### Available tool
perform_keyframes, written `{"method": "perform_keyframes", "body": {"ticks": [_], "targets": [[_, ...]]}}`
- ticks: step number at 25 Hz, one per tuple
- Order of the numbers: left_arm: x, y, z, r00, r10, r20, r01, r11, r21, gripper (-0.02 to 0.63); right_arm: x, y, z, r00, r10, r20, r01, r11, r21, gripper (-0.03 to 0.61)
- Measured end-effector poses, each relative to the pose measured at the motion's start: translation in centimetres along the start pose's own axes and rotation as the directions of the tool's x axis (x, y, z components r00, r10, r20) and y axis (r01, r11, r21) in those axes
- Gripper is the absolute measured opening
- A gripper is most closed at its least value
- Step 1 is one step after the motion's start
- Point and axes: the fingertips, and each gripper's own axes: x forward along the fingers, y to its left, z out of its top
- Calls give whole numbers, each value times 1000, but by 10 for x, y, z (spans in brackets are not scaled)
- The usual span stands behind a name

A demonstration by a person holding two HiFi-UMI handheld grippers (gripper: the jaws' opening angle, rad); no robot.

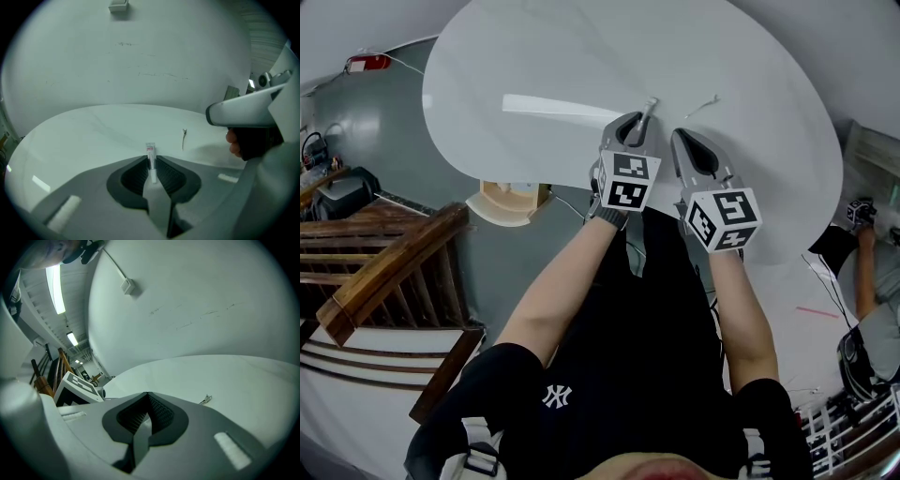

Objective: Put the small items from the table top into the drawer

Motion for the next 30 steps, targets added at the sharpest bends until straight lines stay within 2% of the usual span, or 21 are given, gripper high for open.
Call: {"method": "perform_keyframes", "body": {"ticks": [7, 17, 30], "targets": [[-32, -1, 18, 998, -26, 64, 28, 999, -26, 58, -4, 13, 11, 1000, -5, 22, 6, 1000, -11, 23], [-94, 19, 37, 988, -20, 154, 29, 998, -52, 58, -3, 59, 27, 998, 13, 53, -10, 998, -56, 23], [-175, 71, 32, 967, 35, 253, -11, 996, -94, 59, 11, 142, 34, 995, 62, 78, -51, 990, -132, 23]]}}
